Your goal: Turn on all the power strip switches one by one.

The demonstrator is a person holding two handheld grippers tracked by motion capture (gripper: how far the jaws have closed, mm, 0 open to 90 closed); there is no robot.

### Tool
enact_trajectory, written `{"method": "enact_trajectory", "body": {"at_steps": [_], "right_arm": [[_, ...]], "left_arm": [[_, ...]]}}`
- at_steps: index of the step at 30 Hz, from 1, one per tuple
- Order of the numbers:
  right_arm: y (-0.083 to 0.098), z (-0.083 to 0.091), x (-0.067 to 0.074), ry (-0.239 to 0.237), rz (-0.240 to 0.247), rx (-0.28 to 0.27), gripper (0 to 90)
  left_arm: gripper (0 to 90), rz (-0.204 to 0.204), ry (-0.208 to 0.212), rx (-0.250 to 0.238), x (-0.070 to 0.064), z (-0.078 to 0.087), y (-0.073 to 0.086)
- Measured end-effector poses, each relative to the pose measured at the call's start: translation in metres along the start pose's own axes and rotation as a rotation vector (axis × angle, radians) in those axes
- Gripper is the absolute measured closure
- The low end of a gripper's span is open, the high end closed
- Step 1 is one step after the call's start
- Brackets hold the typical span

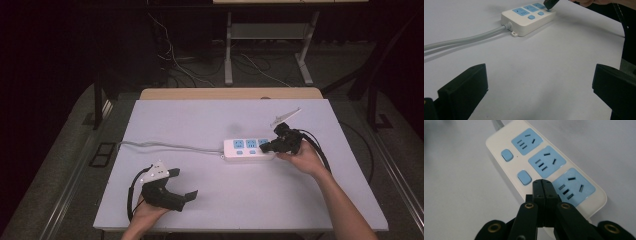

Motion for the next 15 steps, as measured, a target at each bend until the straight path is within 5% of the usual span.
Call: {"method": "enact_trajectory", "body": {"at_steps": [15], "right_arm": [[-0.021,0.005,0.012,-0.011,0.035,0.009,90.0]], "left_arm": [[0.0,0.0,0.002,-0.004,0.0,0.001,0.0]]}}
Point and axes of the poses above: each handheld gripper's, and its own axes: z roughly backward along the jaws, y roughly out of its underside, x roughly to its left, the point moved 2 cm from there along -z, roughly forward along the jaws, and after that the axes turned 5 degrees about x, right-handed, at the moved point
